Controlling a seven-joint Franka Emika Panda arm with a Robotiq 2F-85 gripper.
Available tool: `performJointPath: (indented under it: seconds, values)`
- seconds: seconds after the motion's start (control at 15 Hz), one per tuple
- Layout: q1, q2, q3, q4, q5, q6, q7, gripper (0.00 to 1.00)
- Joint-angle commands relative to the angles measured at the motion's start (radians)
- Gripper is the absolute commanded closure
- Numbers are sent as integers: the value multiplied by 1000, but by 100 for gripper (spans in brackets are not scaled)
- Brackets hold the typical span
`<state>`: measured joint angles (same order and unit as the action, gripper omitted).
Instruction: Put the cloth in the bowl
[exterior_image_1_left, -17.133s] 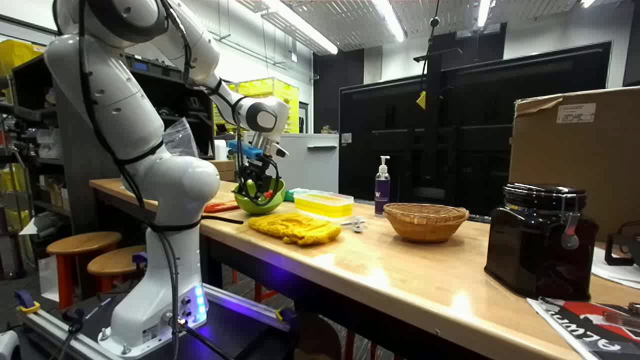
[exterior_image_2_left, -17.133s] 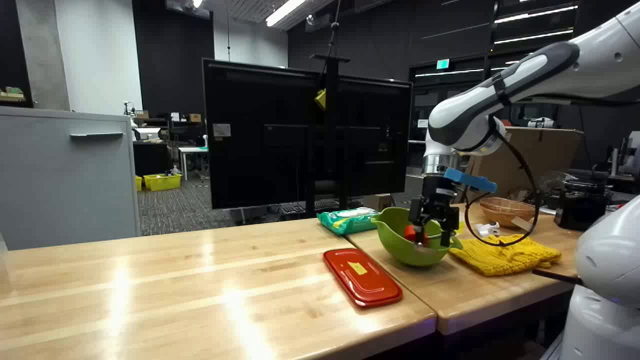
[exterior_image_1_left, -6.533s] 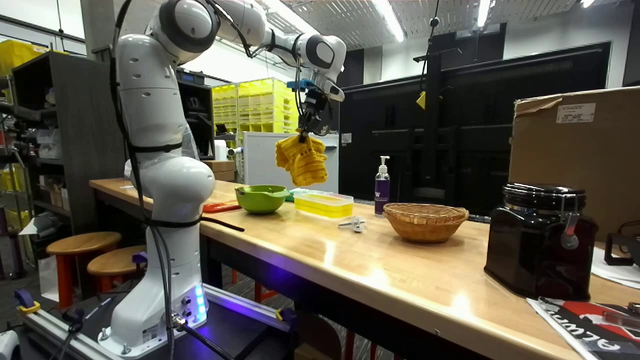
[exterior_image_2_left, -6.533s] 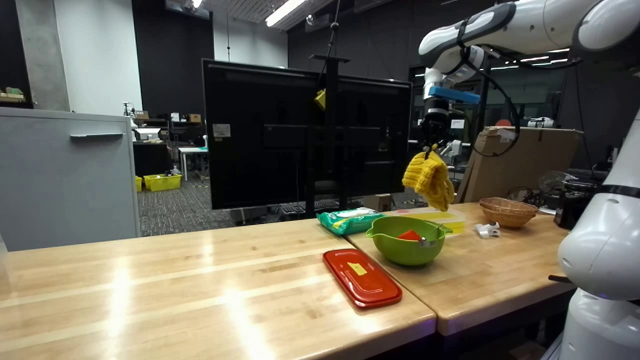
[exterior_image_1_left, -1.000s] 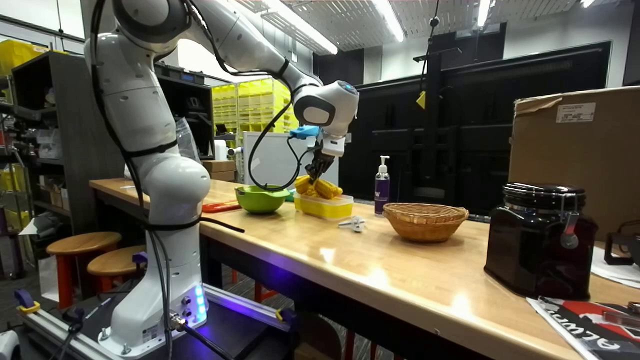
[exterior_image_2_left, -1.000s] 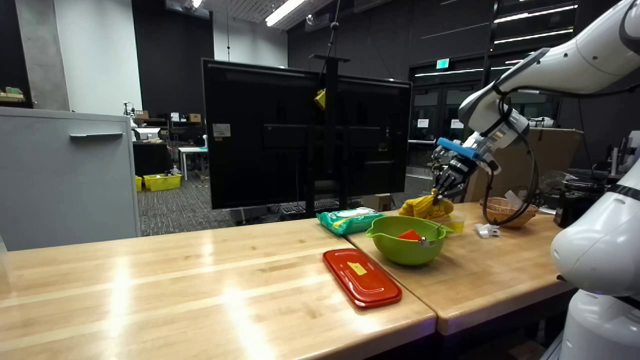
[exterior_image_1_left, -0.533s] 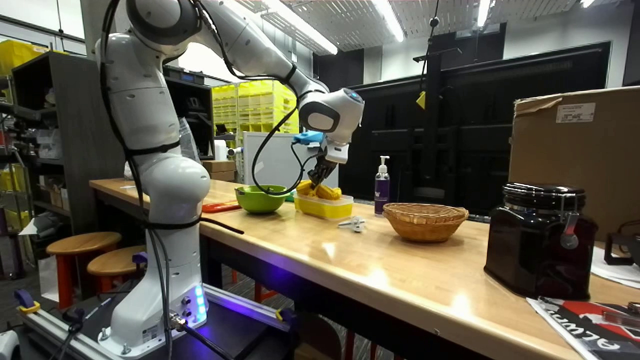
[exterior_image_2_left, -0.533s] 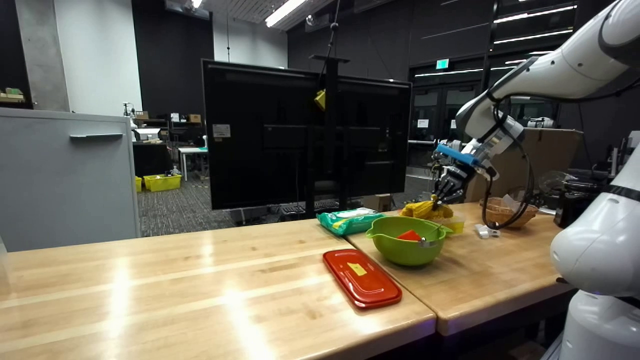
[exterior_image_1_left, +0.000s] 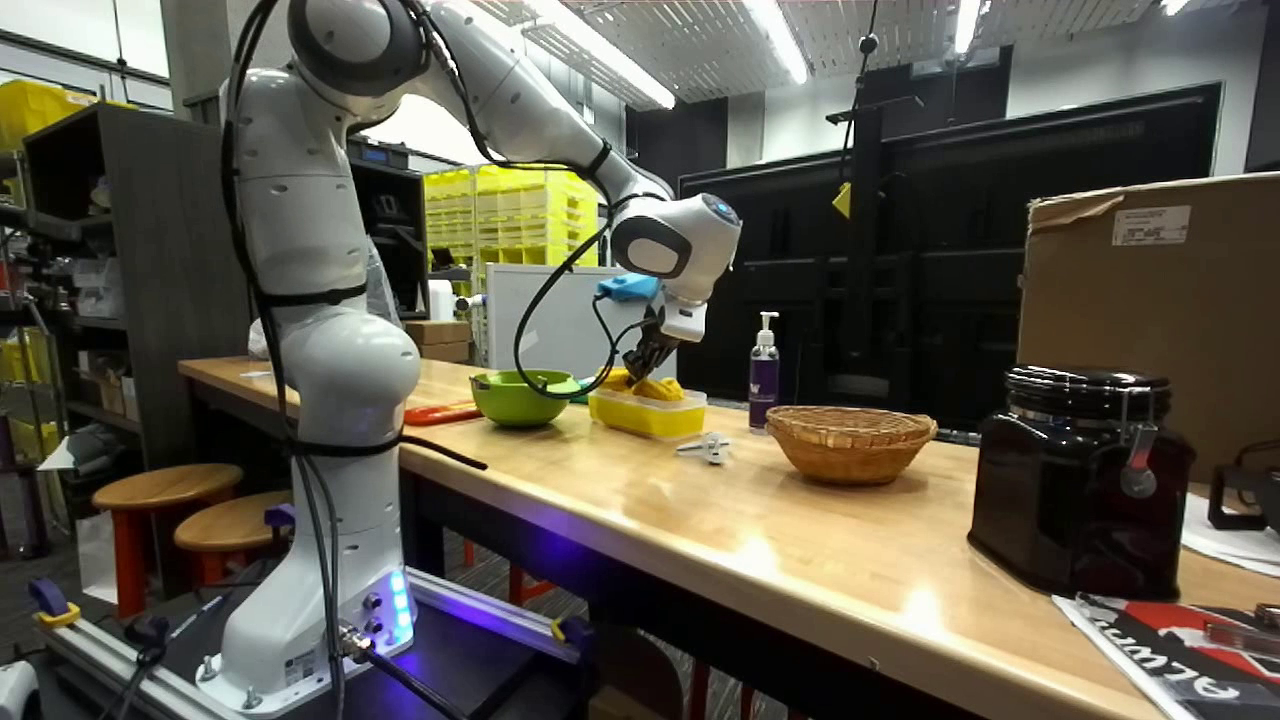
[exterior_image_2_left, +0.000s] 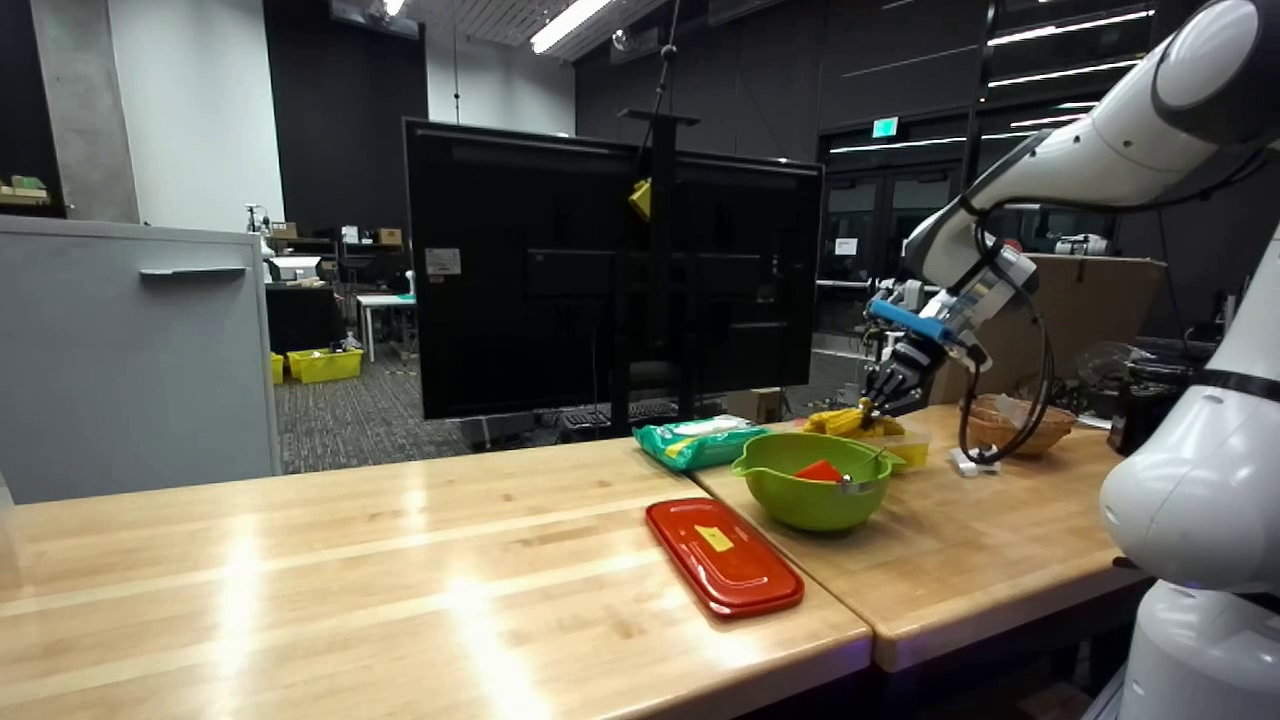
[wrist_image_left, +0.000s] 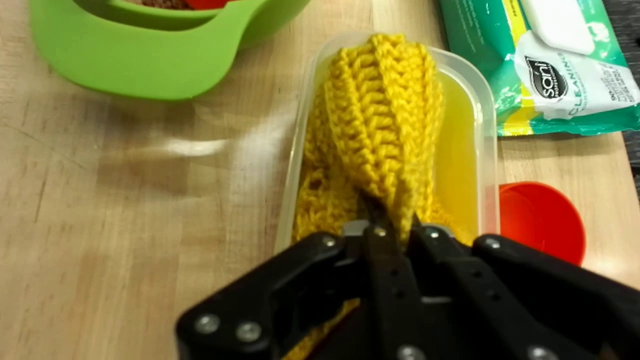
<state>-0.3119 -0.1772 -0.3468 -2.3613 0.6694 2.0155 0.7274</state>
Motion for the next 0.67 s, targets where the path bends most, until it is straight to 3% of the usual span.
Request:
performJointPath:
  seconds: [0.0,0.6]
  values:
    - [-17,48,-6,41,38,-41,-45,98]
    - [-27,122,-9,98,72,-74,-83,98]
